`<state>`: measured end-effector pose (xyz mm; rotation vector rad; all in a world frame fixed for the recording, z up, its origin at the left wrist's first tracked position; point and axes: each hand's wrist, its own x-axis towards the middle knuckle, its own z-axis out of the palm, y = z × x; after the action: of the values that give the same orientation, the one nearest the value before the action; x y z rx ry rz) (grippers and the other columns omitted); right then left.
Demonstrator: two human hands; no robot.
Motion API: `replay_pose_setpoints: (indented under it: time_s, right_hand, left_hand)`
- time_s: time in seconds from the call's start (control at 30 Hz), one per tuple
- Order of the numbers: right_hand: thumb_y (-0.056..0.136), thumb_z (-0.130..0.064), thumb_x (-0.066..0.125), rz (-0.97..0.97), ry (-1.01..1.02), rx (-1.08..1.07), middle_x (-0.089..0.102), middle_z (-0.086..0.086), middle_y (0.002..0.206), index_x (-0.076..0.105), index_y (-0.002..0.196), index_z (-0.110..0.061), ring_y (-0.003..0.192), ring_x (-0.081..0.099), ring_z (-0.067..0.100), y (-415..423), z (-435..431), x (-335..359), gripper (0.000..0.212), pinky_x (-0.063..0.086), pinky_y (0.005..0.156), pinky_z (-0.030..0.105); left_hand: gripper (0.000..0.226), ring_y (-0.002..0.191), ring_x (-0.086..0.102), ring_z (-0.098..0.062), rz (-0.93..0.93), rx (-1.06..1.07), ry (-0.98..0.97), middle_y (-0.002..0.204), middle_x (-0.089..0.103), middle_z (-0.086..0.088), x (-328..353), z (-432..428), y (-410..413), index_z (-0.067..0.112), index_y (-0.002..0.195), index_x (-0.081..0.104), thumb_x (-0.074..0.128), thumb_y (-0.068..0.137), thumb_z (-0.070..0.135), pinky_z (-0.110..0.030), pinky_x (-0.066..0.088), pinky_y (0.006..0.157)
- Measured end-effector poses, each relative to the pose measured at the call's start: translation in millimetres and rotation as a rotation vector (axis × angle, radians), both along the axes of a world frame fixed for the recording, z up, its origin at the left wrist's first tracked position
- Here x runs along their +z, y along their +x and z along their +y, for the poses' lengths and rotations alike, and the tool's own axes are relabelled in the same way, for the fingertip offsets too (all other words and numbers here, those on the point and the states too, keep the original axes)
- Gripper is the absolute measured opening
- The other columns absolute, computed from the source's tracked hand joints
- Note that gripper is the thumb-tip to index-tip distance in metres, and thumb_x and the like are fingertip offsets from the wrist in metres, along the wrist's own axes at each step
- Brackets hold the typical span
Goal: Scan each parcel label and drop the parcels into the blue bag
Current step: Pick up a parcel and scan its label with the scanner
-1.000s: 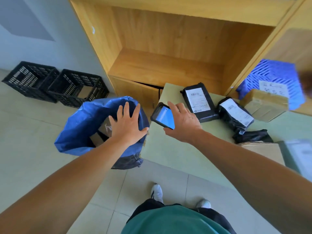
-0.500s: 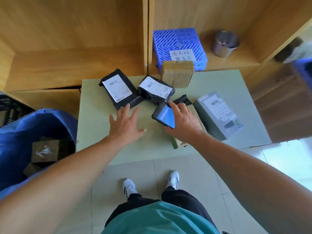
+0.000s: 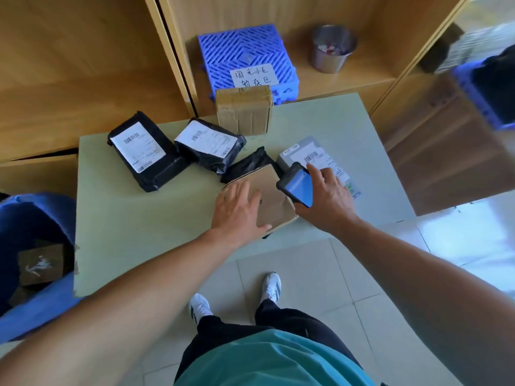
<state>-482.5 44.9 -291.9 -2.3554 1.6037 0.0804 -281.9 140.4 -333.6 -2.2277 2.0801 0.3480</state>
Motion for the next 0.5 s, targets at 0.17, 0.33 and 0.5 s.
replay_pose_setpoints:
  time_s: [0.17,0.33,0.5]
  right_hand:
    - [0.074,-0.053,0.074,-0.045,0.036,-0.014,0.044,0.010,0.133,0.019,0.153,-0.024,0.113,0.052,0.035,-22.2,-6.9,-10.8,0.100,0.048,0.091,0.047]
    - [0.076,-0.053,0.072,-0.056,0.038,-0.021,0.043,0.009,0.137,0.019,0.155,-0.024,0.117,0.050,0.034,-46.0,-13.7,-12.7,0.098,0.046,0.089,0.045]
    - [0.074,-0.053,0.071,-0.039,0.035,-0.011,0.043,0.010,0.135,0.017,0.155,-0.025,0.116,0.051,0.036,-49.9,-20.0,-12.7,0.100,0.048,0.088,0.046]
  left_hand:
    - [0.112,0.152,0.002,-0.041,0.063,0.032,0.156,0.166,0.000,-0.019,-15.4,-9.5,-37.3,0.024,0.160,0.007,0.062,0.078,0.077,-0.055,0.021,0.120]
    - [0.127,0.151,-0.001,-0.047,-0.031,0.067,0.244,0.164,-0.011,-0.019,-26.7,-11.1,-60.8,0.026,0.159,-0.014,0.066,0.075,0.077,-0.065,0.026,0.114]
    - [0.112,0.140,0.028,-0.044,-0.007,0.104,0.162,0.159,0.009,-0.020,-14.8,-12.8,-55.8,0.033,0.159,-0.007,0.075,0.084,0.050,-0.052,0.044,0.104]
